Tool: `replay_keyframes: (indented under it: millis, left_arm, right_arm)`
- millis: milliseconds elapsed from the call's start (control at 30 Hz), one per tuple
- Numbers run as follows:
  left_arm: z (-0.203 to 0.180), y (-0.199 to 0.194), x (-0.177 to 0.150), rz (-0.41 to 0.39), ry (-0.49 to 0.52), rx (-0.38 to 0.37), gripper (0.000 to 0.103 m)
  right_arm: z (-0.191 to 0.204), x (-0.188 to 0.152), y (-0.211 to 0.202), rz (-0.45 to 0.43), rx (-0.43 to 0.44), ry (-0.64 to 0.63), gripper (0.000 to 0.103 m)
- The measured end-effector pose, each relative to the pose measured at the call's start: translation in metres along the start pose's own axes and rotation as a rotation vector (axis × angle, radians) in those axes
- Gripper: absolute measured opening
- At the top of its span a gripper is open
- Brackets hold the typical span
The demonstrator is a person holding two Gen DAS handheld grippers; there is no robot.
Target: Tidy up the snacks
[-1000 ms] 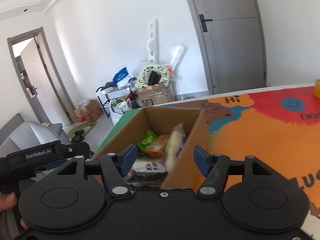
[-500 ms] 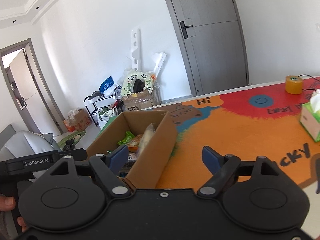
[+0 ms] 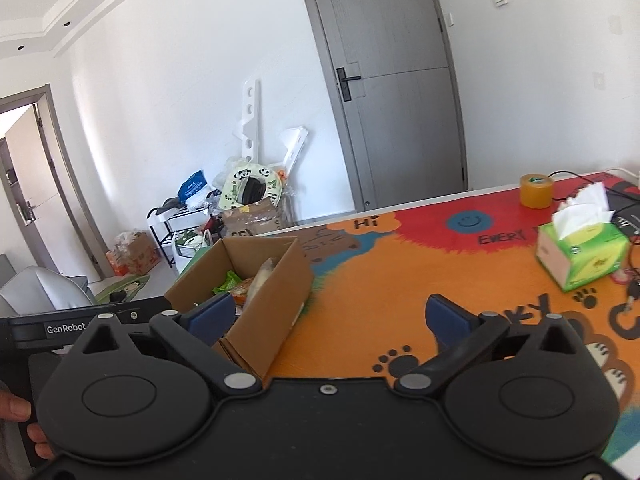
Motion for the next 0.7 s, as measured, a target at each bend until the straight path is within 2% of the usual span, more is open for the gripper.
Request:
replay_keyframes:
  millis: [133, 433, 700]
  left_arm:
    - [-0.014, -0.009, -0.004, -0.011, 0.021, -0.012, 0.102]
    - [-0.029, -0.031, -0.012, -0.009, 0.098, 0.017, 0.103]
    - [-0.027, -0.044, -0.010, -0.020, 0.103, 0.020, 0.103]
  right_arm:
    - [-0.008, -0.002, -0.016, -0.010, -0.014, 0.000, 0.103]
    - [-0.021, -0.005, -0.044, -0.017, -0.046, 0.012, 0.103]
    - [-0.014, -0.005, -0.056, -0.031, -0.036, -0.003, 0.103]
Point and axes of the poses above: each gripper's, at about its wrist camera, not at the fingertips, and y roughly the way its jaws point, z to its left, x to its top, the point moved 10 cm from there along y, roughly the way its jaws point, and after that the axes turned 4 degrees about z, right-handed, at the moved point
